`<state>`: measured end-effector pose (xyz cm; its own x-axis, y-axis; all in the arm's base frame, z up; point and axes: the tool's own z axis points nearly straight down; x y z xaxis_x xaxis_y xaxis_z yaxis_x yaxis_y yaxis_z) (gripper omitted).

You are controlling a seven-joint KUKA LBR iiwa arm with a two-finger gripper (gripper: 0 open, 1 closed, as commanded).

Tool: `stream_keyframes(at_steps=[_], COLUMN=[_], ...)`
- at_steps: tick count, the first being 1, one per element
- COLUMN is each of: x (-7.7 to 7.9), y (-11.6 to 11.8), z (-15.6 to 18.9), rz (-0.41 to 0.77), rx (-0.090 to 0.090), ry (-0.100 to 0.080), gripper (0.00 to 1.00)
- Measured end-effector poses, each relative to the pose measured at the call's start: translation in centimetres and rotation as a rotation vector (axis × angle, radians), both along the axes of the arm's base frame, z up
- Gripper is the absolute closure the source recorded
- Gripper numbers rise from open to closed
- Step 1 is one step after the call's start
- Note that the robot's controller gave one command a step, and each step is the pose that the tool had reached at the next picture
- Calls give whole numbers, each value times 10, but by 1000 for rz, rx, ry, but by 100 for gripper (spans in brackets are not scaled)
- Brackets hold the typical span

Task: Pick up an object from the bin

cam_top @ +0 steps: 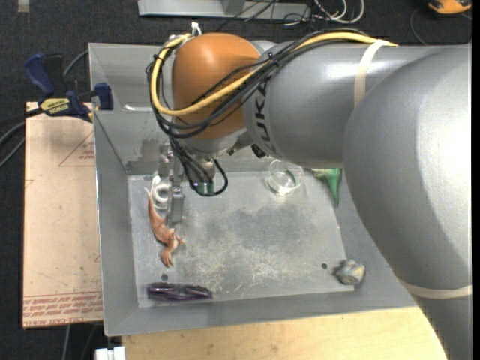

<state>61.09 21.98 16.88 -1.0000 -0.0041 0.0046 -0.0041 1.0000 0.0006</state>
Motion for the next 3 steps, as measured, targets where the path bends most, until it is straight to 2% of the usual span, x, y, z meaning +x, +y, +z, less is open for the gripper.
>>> stream_keyframes(at_steps=[1,2,3], x=[1,-51,-72], y=[-2,-41,-2], z=[5,-73,-1], rz=[-4,-53,75], rx=[1,-3,5], ry=[-6,9,-12], gripper=[0,0,0])
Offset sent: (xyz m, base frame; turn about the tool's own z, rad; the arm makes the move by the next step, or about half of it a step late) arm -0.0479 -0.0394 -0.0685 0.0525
